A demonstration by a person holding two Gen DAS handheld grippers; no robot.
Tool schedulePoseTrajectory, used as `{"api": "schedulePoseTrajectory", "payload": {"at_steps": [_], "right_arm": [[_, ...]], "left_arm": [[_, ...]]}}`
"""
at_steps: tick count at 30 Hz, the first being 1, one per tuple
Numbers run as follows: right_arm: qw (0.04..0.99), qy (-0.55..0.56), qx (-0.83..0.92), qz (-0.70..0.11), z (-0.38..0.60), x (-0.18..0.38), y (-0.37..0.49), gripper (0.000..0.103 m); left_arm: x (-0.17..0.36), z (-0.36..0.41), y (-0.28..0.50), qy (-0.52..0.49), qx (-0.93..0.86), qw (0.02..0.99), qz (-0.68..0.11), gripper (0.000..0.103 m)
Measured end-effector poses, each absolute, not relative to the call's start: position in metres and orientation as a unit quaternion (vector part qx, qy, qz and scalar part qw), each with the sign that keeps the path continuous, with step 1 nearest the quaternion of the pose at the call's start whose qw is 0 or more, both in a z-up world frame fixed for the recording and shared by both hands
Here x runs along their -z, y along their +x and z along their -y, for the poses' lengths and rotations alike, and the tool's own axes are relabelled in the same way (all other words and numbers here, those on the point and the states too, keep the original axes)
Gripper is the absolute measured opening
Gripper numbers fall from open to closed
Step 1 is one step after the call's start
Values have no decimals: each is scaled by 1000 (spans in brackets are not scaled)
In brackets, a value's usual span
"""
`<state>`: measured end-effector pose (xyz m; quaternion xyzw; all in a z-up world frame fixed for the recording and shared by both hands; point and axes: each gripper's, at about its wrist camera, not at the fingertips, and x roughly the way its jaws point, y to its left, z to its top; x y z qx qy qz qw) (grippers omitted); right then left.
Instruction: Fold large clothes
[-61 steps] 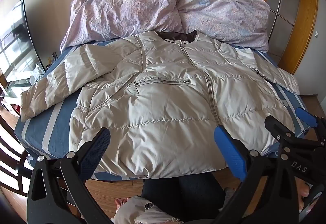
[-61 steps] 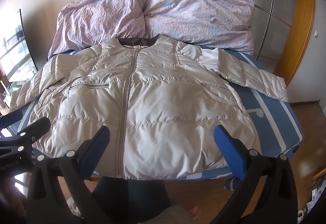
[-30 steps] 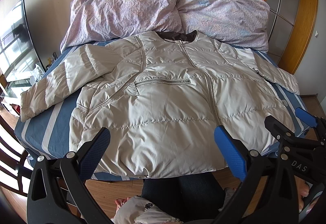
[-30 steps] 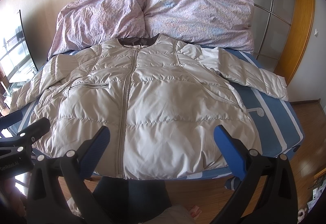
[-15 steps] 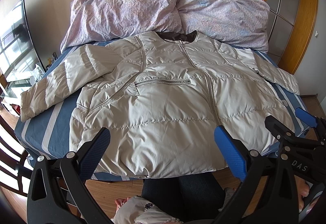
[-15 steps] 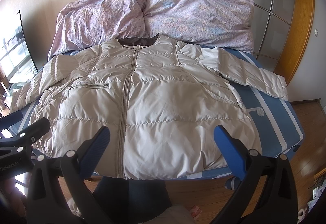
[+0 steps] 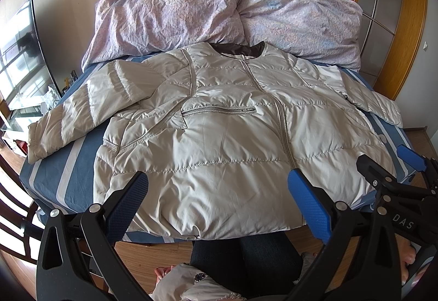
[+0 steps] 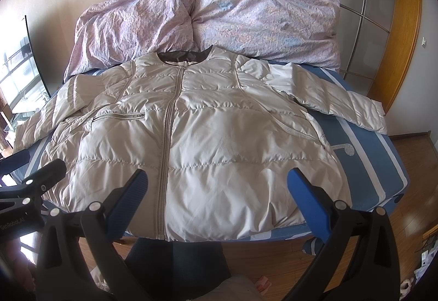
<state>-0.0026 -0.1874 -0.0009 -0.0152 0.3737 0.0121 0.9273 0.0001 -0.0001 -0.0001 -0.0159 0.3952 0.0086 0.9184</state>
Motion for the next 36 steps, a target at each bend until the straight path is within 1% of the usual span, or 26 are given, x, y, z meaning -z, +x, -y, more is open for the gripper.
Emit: {"api": "schedulePoseTrajectory", "payload": {"at_steps": [15, 20, 26, 30, 36], "right_arm": [[928, -15, -12, -373, 186, 3, -2, 101], [928, 8, -11, -372, 195, -3, 5, 101], [932, 71, -9, -356, 238, -5, 29, 101], [925, 141, -23, -352, 279, -6, 53, 101], [905, 247, 24, -345, 347, 4, 89, 101]], "left_arm": [[0, 0, 0, -16, -9, 919, -395, 102], [0, 0, 1, -17, -11, 918, -396, 102], [5, -14, 17, -37, -12, 910, -412, 102], [8, -25, 32, -56, -5, 906, -419, 102], [14, -44, 63, -98, 20, 897, -431, 102]]}}
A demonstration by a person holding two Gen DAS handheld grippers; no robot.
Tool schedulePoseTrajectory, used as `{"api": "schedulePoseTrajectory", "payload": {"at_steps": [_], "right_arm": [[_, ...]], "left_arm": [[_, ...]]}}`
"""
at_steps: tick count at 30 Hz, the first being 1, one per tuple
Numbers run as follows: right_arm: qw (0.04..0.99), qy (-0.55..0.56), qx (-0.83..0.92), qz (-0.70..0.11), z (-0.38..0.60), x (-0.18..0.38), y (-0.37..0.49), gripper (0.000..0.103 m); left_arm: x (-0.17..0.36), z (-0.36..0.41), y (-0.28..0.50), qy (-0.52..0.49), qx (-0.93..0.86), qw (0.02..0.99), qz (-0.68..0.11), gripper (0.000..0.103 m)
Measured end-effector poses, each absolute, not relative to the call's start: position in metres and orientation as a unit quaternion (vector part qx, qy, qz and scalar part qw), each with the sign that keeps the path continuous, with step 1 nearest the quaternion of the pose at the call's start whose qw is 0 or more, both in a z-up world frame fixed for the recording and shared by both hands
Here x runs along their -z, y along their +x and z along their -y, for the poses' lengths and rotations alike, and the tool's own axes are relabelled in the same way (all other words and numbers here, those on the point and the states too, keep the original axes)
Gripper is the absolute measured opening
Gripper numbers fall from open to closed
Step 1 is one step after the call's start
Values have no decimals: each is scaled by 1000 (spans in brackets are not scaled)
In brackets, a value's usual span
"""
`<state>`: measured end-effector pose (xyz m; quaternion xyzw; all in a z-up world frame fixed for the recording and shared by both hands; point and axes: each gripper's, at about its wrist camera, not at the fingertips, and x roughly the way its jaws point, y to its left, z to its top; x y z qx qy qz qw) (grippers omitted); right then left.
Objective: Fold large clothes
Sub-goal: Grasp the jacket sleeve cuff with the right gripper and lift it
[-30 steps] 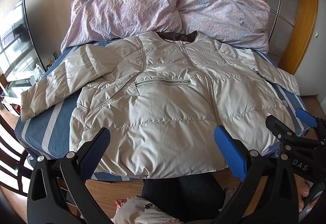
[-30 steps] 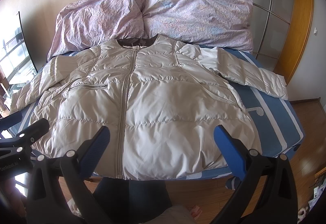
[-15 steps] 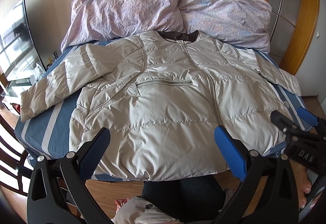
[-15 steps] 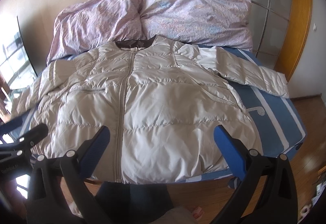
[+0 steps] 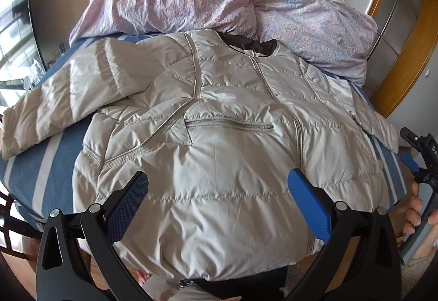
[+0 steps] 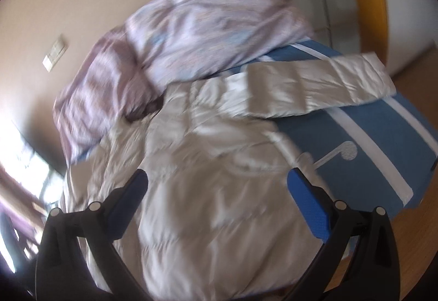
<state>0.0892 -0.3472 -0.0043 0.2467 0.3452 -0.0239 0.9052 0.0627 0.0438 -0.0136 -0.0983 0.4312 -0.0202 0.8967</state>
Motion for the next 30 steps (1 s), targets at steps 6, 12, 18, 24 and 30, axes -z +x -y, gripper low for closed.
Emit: {"api": "schedulePoseTrajectory", "payload": {"at_steps": [6, 12, 18, 24, 30], "right_arm": [[865, 365, 66, -338, 423, 23, 120, 101], [799, 489, 121, -328, 499, 63, 144, 77], [763, 547, 166, -302, 551, 89, 150, 62], [747, 564, 192, -297, 582, 108, 160, 53], [742, 568, 202, -293, 590, 118, 169, 43]], "left_arm": [[10, -54, 94, -112, 42, 896, -427, 102], [1, -47, 130, -90, 64, 902, -416, 102], [-4, -38, 170, -94, 92, 906, -403, 102], [2, -26, 203, -103, 119, 903, -400, 102], [8, -20, 227, -134, 149, 890, -410, 102]]}}
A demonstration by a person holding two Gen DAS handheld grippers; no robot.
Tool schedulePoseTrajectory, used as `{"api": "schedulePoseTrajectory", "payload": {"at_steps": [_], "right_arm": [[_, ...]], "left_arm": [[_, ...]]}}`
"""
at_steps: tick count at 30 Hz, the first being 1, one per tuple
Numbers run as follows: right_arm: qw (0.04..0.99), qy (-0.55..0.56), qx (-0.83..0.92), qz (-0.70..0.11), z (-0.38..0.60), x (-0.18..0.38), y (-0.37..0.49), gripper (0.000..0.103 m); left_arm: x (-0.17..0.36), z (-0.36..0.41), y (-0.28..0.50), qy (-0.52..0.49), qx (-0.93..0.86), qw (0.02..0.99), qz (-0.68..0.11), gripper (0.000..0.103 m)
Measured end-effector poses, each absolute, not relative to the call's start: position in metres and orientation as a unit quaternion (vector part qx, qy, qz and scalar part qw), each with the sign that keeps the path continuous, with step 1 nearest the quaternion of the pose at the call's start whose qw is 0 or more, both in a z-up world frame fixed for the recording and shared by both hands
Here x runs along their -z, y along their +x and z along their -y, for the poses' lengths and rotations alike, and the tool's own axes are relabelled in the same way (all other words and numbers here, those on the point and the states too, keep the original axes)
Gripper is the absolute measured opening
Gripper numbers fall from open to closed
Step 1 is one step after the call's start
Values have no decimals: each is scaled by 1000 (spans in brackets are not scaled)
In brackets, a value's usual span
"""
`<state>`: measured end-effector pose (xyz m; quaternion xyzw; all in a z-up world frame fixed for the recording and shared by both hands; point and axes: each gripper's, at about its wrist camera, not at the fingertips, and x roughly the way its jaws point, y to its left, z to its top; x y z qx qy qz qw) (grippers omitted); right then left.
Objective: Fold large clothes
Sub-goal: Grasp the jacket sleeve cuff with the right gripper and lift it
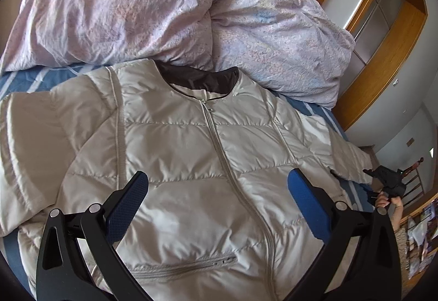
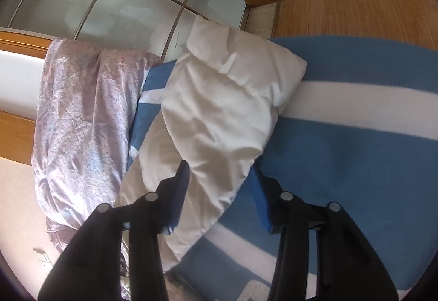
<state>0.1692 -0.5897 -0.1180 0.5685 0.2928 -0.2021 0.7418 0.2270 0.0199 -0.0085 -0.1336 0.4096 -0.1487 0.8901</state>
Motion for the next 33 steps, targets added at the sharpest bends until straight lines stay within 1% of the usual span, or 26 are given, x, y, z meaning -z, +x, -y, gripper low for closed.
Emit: {"api": "schedulePoseTrajectory", "payload": {"at_steps": [2, 4, 8, 9, 10, 11, 12, 13, 14, 17, 22, 26, 28, 31, 33], "right_arm": [[741, 568, 209, -290, 592, 121, 170, 33], [739, 569, 216, -289, 593, 122, 170, 29], [737, 575, 219, -281, 593, 123, 169, 30], [733, 580, 219, -278, 592, 124, 169, 31], [733, 583, 220, -273, 592, 124, 170, 34], [736, 574, 227, -277, 590, 122, 174, 34], [738, 563, 236, -287, 588, 118, 177, 32], [745, 536, 253, -306, 586, 114, 184, 20], [751, 515, 267, -317, 584, 111, 188, 11], [763, 482, 285, -322, 579, 97, 196, 6], [851, 320, 298, -290, 533, 24, 220, 5], [918, 212, 226, -249, 456, -36, 238, 5], [943, 161, 174, -233, 411, -56, 244, 5], [968, 98, 69, -221, 335, -68, 244, 5], [969, 75, 0, -234, 293, -62, 245, 5]], "left_arm": [[9, -19, 233, -140, 155, 888, -409, 102], [9, -20, 236, -148, 161, 887, -406, 102], [10, -23, 242, -159, 167, 885, -404, 102], [11, -22, 243, -158, 167, 885, -405, 102], [12, -23, 244, -158, 167, 884, -406, 102], [13, -23, 246, -158, 168, 883, -408, 102], [14, -24, 247, -159, 169, 883, -409, 102], [15, -24, 248, -160, 170, 882, -410, 102], [16, -26, 249, -163, 170, 880, -412, 102], [17, -32, 251, -175, 171, 875, -417, 102], [22, -51, 258, -217, 178, 857, -432, 102], [25, -66, 266, -266, 188, 840, -434, 102], [26, -69, 267, -281, 191, 837, -430, 102], [28, -75, 270, -309, 196, 827, -426, 102], [31, -78, 273, -333, 203, 816, -427, 102]]}}
